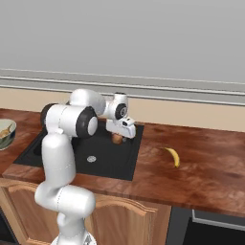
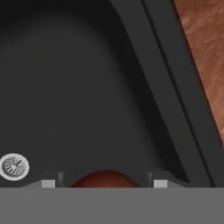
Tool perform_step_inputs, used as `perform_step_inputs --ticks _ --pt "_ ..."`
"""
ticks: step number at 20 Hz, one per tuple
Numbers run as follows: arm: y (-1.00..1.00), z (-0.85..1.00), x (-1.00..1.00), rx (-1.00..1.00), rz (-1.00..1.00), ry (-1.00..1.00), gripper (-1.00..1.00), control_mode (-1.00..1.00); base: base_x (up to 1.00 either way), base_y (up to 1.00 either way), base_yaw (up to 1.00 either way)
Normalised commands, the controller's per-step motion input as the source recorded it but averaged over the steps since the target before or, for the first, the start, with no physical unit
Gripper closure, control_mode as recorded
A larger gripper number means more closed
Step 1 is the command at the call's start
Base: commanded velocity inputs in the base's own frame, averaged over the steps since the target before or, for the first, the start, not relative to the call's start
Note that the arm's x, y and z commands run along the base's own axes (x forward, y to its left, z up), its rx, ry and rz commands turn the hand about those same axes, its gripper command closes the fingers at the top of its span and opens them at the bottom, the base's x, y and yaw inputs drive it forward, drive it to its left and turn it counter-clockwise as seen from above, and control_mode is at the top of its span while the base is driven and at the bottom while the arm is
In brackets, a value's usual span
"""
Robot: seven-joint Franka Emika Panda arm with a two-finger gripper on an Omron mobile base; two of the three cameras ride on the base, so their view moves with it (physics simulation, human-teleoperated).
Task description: There is a mixed pile of frozen fruits and vegetables on the counter. Locate all the frozen vegetables and place the items in a bowl on the counter. Take all the frozen fruits and defrost them in a running sink.
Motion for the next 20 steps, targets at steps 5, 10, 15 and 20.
perform_step_inputs --ticks 5,10,15,20 --pt "0.56 -0.62 0.15 -0.12 -0.03 -0.34 1.0 -1.0 0.0 0.0 0.0" --pt "0.15 -0.42 0.21 -0.02 0.03 -0.08 1.0 -1.0 0.0 0.0 0.0" --pt "-0.05 -0.41 0.3 0.01 0.06 0.12 1.0 -1.0 0.0 0.0 0.0" --pt "-0.03 -0.16 0.34 0.01 0.04 0.3 1.0 -1.0 0.0 0.0 0.0"
